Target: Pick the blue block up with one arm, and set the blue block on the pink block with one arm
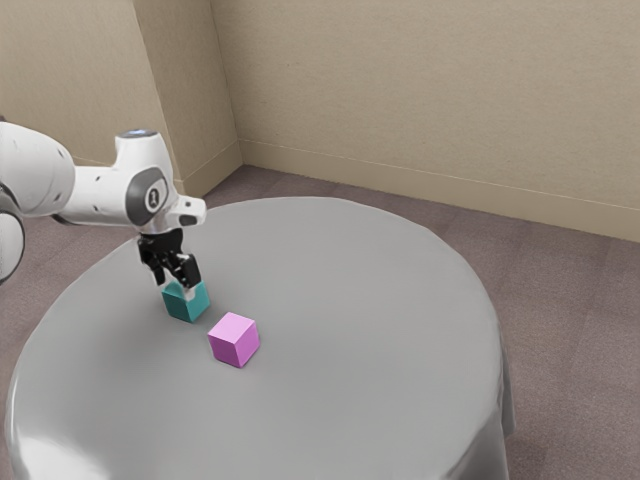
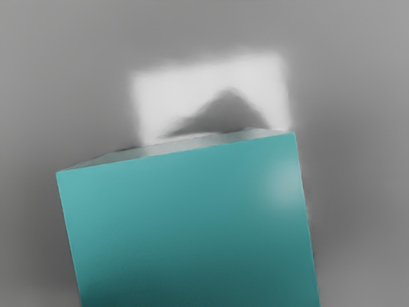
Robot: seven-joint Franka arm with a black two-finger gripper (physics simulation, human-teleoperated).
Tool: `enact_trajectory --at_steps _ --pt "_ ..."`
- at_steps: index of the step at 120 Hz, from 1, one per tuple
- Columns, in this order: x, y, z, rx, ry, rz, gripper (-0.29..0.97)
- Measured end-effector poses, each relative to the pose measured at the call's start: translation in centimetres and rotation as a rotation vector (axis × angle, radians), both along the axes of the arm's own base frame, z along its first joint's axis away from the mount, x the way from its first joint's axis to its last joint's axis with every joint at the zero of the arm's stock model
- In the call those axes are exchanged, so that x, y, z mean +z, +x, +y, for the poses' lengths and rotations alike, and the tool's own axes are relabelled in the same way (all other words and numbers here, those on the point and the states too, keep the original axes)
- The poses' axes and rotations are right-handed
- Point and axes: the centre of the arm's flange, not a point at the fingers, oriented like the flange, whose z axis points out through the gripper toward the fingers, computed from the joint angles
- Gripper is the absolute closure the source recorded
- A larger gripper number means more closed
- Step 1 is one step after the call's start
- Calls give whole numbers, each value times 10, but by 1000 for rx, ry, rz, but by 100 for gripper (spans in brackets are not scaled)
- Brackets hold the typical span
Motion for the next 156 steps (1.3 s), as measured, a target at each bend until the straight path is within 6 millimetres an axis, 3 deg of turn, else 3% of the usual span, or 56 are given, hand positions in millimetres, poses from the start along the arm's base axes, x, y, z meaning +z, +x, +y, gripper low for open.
enact_trajectory --at_steps 19,42,78,125,156 --pt "-5 12 -2 1 10 -7 0" --pt "-21 16 -1 15 7 8 0" --pt "-28 16 -1 26 7 11 0" --pt "-26 21 -6 13 15 -5 22" --pt "-27 23 -8 6 19 -8 25"
